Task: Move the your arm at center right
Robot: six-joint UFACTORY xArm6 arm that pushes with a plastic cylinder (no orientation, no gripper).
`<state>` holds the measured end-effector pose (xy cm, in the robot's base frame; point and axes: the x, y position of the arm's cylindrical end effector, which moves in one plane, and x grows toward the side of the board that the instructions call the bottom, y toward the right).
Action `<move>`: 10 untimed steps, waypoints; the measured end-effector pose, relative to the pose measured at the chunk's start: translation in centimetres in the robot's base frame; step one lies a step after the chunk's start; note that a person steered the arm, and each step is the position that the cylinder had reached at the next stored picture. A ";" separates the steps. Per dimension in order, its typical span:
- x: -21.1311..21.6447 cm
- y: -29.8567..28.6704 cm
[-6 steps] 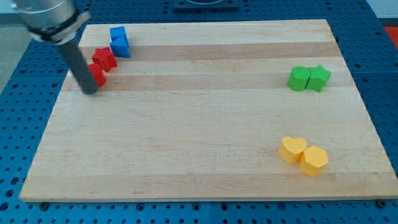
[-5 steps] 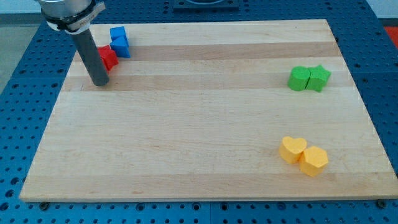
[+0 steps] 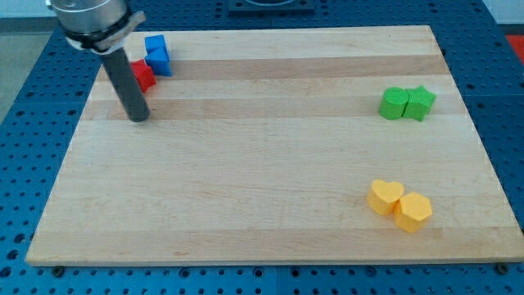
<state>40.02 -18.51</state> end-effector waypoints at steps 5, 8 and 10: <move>-6.7 18.3; -7.8 36.0; -2.1 44.6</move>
